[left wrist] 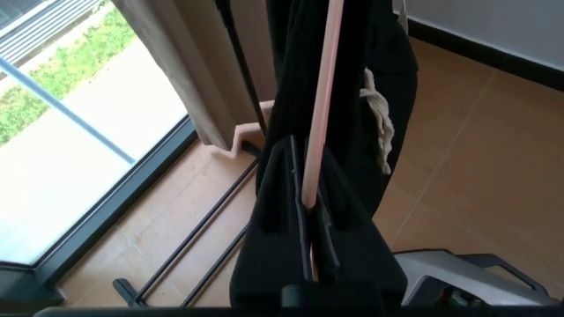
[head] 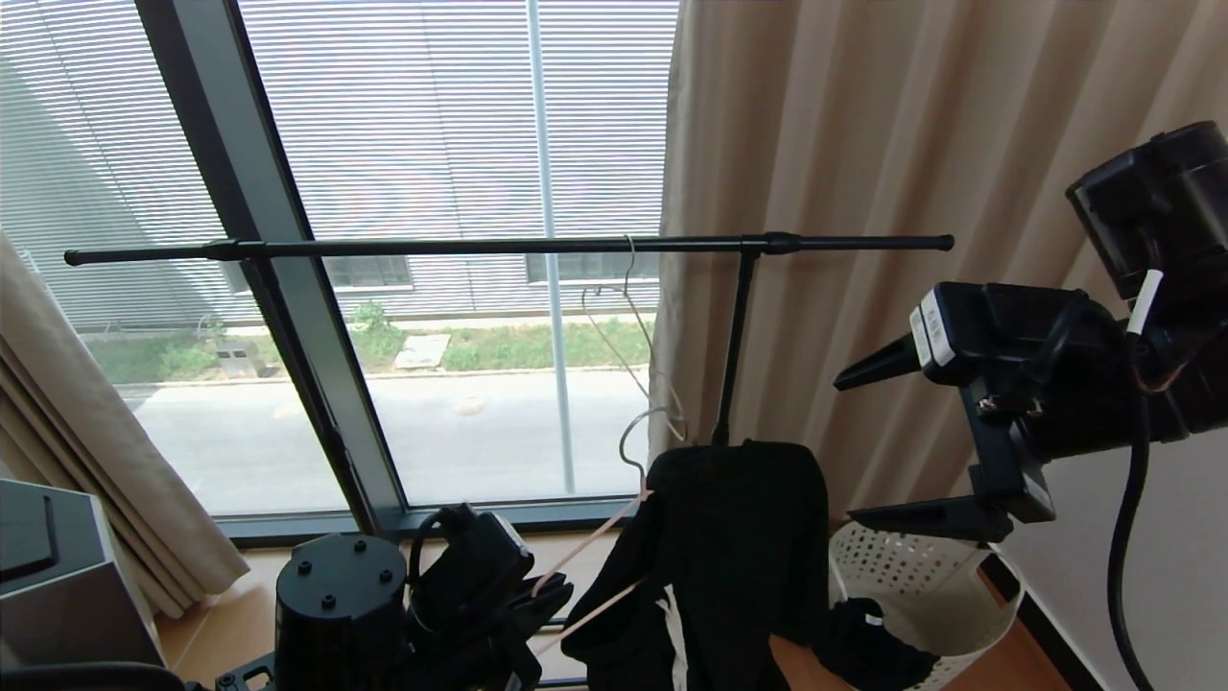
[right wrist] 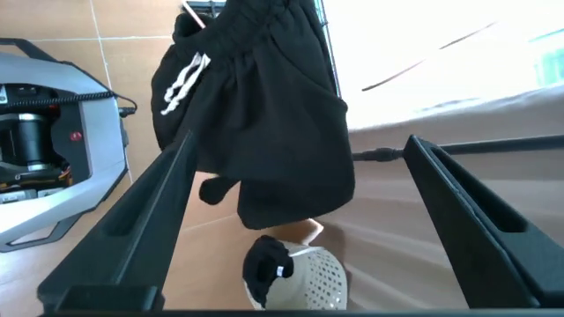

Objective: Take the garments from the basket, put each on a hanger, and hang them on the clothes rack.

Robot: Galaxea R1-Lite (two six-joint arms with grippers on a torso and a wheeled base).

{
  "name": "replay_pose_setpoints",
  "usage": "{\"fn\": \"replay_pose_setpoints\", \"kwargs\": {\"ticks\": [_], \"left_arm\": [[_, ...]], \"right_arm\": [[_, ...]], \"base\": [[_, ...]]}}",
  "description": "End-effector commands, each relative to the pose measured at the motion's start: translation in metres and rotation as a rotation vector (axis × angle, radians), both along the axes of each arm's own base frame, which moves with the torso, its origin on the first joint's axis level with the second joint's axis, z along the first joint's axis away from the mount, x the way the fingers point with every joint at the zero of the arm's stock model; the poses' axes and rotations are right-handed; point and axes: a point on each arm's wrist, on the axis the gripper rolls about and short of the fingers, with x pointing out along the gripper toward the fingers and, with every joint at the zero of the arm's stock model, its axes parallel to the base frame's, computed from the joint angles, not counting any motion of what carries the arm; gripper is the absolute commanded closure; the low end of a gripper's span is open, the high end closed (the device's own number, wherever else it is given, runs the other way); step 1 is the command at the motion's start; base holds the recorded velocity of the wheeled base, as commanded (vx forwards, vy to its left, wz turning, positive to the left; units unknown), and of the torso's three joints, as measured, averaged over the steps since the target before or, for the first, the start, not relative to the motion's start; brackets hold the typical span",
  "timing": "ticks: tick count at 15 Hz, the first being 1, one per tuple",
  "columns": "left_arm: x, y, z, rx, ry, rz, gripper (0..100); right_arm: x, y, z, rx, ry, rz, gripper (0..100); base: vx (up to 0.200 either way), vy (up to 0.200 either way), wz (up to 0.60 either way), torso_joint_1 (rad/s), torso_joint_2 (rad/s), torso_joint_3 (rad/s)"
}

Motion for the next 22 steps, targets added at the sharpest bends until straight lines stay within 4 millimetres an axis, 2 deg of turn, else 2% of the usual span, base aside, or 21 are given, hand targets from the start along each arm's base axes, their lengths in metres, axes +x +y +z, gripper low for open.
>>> {"fn": "replay_pose_setpoints", "kwargs": {"ticks": [1,2,4,11,14,22], "left_arm": [[-0.005,-0.002,0.0,-0.004,-0.012,-0.021,100],[-0.009,-0.003,0.001,-0.006,-0.025,-0.039,100],[-0.014,-0.002,0.0,0.007,-0.041,-0.08,100],[-0.023,-0.001,0.0,0.007,-0.07,-0.136,100],[-0.025,-0.004,0.001,0.006,-0.071,-0.151,100],[-0.028,-0.007,0.001,0.003,-0.073,-0.171,100]], "right_arm": [[0.035,0.012,-0.02,-0.023,0.078,0.048,0],[0.04,0.023,-0.03,-0.02,0.119,0.091,0],[0.044,0.031,-0.041,-0.026,0.155,0.115,0],[0.038,0.034,-0.041,-0.02,0.253,0.156,0],[0.048,0.04,-0.051,-0.024,0.286,0.163,0],[0.057,0.052,-0.074,-0.049,0.344,0.184,0]], "base": [[0.0,0.0,0.0,0.0,0.0,0.0],[0.0,0.0,0.0,0.0,0.0,0.0],[0.0,0.0,0.0,0.0,0.0,0.0],[0.0,0.0,0.0,0.0,0.0,0.0],[0.0,0.0,0.0,0.0,0.0,0.0],[0.0,0.0,0.0,0.0,0.0,0.0]]}}
